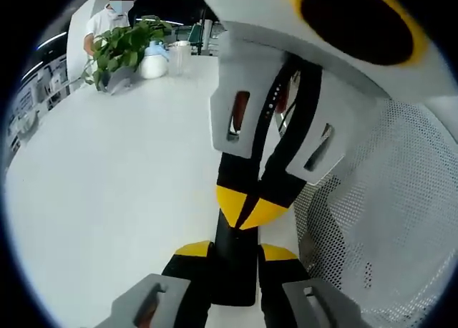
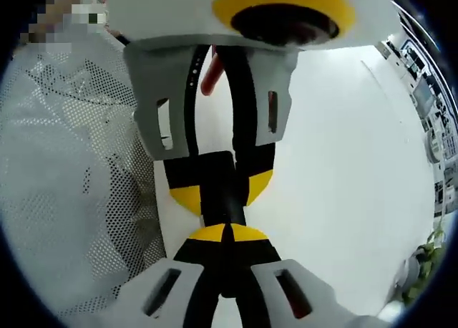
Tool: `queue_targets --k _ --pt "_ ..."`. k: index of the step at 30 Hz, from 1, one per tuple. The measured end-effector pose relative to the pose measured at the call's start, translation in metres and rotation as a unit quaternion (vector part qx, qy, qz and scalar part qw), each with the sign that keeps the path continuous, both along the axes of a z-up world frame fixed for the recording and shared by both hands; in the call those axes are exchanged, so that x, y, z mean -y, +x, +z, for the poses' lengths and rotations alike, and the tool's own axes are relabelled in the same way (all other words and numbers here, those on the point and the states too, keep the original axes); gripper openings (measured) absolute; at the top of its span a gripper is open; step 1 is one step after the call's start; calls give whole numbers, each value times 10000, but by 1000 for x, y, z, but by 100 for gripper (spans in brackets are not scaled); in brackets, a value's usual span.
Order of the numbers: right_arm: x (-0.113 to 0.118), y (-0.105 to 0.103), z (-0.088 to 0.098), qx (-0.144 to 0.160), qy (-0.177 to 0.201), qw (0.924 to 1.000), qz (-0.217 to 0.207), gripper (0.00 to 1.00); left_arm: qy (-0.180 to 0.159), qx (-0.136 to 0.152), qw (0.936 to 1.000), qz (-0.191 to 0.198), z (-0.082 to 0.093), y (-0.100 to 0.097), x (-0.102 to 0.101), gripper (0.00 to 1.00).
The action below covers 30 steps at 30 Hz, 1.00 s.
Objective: Press the specified remote control buttons in sequence, fully releasing each button before pressing the next.
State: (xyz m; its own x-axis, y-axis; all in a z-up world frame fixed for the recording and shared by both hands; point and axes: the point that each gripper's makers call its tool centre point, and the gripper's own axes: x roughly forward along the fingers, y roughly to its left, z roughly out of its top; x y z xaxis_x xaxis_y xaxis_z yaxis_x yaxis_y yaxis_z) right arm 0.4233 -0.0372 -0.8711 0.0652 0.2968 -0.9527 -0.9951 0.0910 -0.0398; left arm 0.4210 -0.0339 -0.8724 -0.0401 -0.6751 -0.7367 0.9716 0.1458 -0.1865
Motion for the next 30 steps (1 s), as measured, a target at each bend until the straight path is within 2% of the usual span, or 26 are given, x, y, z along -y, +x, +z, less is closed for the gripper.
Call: queue_targets --k 4,7,13,21,25,27,30 --pt "0 0 1 225 218 9995 6 0 -23 -37 10000 41 0 0 0 24" --pt "1 0 3 379 559 9977 -114 0 -27 -44 10000 51 0 0 0 24" --pt "1 2 4 315 961 9940 -428 0 -17 -41 10000 42 0 0 0 24" --pt "-2 0 5 389 1004 9930 -483 0 -53 -72 9999 74 1 1 0 24" --pt "-12 -7 6 318 1050 9937 -208 0 -59 -81 9999 77 1 1 0 24" --pt "-13 -5 5 410 896 9950 -133 0 -64 -80 9999 81 1 1 0 24" --pt "-12 -4 5 415 888 9950 -165 0 -69 -87 9999 88 2 1 0 24"
